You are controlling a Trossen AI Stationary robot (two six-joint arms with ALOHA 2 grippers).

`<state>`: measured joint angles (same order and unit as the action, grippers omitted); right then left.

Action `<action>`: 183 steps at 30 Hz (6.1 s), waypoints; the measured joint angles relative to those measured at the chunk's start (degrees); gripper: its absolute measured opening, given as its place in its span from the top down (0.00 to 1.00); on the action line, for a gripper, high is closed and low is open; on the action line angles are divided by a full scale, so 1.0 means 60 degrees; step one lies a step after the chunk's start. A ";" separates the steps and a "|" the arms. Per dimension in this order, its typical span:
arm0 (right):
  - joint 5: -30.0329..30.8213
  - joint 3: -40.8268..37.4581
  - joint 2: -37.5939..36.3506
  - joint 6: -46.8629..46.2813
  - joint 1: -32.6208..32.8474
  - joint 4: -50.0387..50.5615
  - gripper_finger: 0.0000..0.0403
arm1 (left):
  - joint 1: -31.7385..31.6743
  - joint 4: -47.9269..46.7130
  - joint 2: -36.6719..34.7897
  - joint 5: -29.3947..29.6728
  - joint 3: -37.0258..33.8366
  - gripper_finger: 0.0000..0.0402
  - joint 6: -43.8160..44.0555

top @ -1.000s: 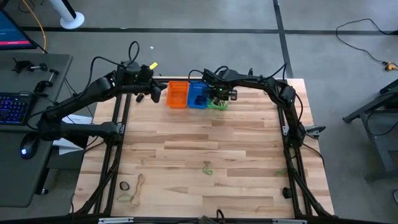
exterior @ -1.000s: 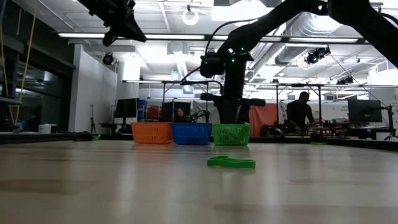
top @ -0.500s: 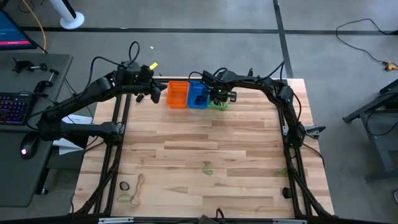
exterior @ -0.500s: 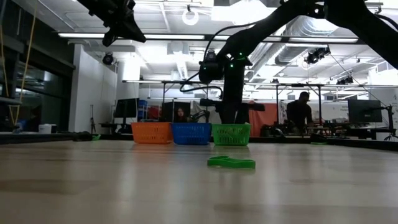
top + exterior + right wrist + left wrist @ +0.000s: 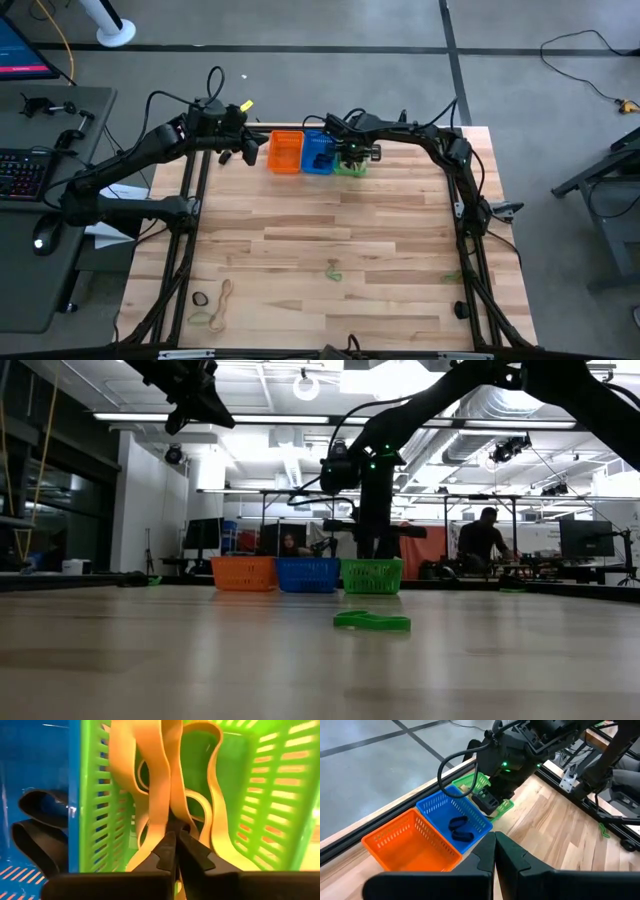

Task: Sort rubber bands into baskets
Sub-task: Put the black rubber band into the blue bin, then put the brown rubber band into the green bin

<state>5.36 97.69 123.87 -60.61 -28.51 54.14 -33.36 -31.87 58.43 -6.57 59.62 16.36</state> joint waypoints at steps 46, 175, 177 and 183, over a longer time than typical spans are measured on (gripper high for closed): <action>-0.1201 0.2293 0.0358 0.4746 0.0384 -0.1306 0.55 | 0.1226 -0.0455 0.0000 0.0182 0.0003 1.00 0.0929; 0.1444 0.2379 -0.5697 0.5323 0.1643 0.3838 0.44 | 0.1868 0.3856 1.0011 0.2075 0.5867 0.95 -0.0692; 0.1446 0.2379 -0.5697 0.5335 0.1643 0.3824 0.44 | 0.1846 0.3883 1.0252 0.2039 0.5852 0.91 -0.0601; 0.1796 0.2379 -0.5697 0.5346 0.1636 0.3806 0.44 | 0.1807 0.4294 1.0409 0.1841 0.5849 0.75 -0.0414</action>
<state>16.13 111.96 89.69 -28.53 -18.70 76.98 -22.52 -6.11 120.89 4.48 94.72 13.88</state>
